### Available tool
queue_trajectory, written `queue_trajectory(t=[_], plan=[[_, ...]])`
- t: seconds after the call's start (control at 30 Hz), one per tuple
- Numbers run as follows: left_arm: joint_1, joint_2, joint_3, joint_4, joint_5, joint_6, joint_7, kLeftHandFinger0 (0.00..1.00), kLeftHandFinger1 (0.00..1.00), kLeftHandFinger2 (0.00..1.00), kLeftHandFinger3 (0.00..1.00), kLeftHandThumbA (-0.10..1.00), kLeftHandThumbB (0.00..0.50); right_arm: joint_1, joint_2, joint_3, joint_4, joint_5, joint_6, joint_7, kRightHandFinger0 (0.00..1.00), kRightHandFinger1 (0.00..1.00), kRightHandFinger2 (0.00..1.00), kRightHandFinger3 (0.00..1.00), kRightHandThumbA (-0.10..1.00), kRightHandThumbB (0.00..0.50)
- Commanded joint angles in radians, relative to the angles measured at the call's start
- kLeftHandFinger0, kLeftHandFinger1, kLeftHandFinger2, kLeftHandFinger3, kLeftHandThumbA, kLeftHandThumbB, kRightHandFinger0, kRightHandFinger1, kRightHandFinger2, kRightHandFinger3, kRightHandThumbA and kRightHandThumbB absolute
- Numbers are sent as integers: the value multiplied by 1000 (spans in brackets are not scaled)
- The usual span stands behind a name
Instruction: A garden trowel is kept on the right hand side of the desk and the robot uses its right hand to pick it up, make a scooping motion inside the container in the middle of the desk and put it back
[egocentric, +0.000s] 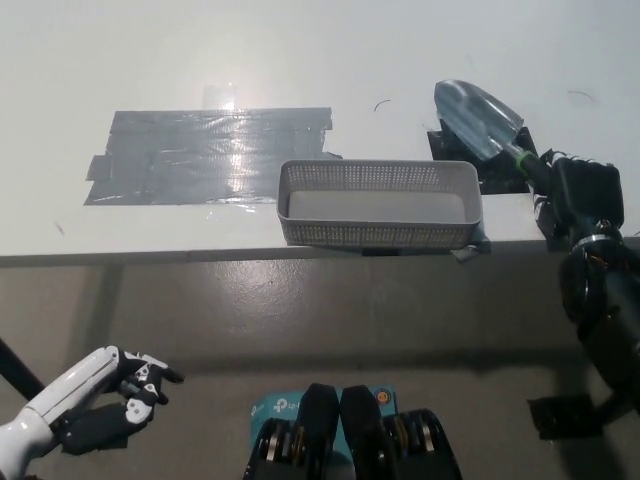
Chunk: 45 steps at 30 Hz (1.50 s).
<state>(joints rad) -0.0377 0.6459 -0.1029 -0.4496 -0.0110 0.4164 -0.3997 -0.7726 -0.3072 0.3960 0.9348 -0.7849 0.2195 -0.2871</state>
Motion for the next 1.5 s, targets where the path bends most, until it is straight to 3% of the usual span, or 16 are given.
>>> queue_trajectory(t=[0.0, 0.1, 0.23, 0.27, 0.37, 0.4, 0.57, 0.67, 0.83, 1.03, 1.07, 1.2, 1.23, 1.33, 1.37, 1.47], plan=[[-20, 40, 3, -34, 21, -2, -28, 589, 634, 724, 814, 140, 101, 120, 29, -6, 75, 70, -43, 41, 0, 195, 347, 420, 82, 0], [7, 45, 16, -47, 26, -3, -28, 580, 628, 729, 807, 96, 104, 126, 45, -18, 87, 82, -81, 8, 0, 175, 345, 312, -33, 0], [3, 57, 12, -53, 43, 11, -39, 595, 644, 740, 822, 104, 105, 103, 50, -41, 85, 102, -84, 20, 0, 145, 335, 362, -100, 0], [-3, 58, 9, -50, 42, 7, -44, 599, 647, 743, 826, 105, 104, 100, 42, -40, 73, 101, -84, 33, 93, 254, 412, 603, -100, 0], [-8, 53, 10, -50, 36, 11, -48, 618, 666, 758, 831, 112, 101, 86, 3, -9, 23, 79, -89, 102, 137, 292, 417, 546, -100, 0], [-8, 54, 10, -53, 38, 12, -50, 613, 657, 748, 829, 105, 95, 79, -17, 28, 10, 43, -102, 109, 23, 173, 314, 552, -100, 0], [-10, 57, 14, -57, 41, 26, -58, 601, 645, 736, 829, 106, 92, 3, -143, 170, -58, -43, -149, 193, 91, 193, 282, 444, 133, 0], [-13, 61, 11, -62, 46, 41, -62, 605, 648, 736, 844, 140, 91, -34, -200, 169, -89, -22, -181, 192, 67, 180, 341, 737, -97, 0], [-11, 65, 13, -60, 47, 38, -73, 591, 624, 708, 845, 160, 83, -96, -267, 171, -109, -17, -210, 242, 0, 0, 143, 544, -100, 0], [-2, 69, 2, -66, 65, 43, -82, 579, 609, 684, 847, 139, 72, -97, -303, 135, -150, 10, -194, 285, 0, 10, 113, 530, -100, 0], [1, 68, 2, -64, 65, 39, -82, 579, 609, 682, 846, 136, 73, -94, -307, 134, -172, 3, -172, 309, 59, 103, 282, 620, -100, 0], [7, 68, -4, -67, 77, 44, -87, 586, 619, 698, 863, 159, 66, -83, -302, 111, -192, 4, -146, 326, 20, 88, 302, 651, -100, 0], [9, 67, -3, -68, 75, 42, -88, 586, 614, 690, 863, 182, 68, -81, -299, 109, -205, -4, -134, 334, 180, 255, 498, 735, -100, 0], [13, 69, -2, -72, 74, 54, -91, 602, 624, 699, 871, 219, 66, -80, -291, 107, -210, -17, -130, 319, 1, 97, 341, 760, -100, 0], [11, 69, -5, -71, 78, 54, -91, 606, 624, 695, 870, 238, 67, -84, -283, 99, -205, -3, -129, 328, 0, 4, 161, 642, -100, 0], [11, 64, -5, -68, 71, 54, -93, 614, 623, 697, 869, 251, 65, -79, -278, 82, -222, 7, -132, 333, 0, 29, 114, 574, -100, 0]])
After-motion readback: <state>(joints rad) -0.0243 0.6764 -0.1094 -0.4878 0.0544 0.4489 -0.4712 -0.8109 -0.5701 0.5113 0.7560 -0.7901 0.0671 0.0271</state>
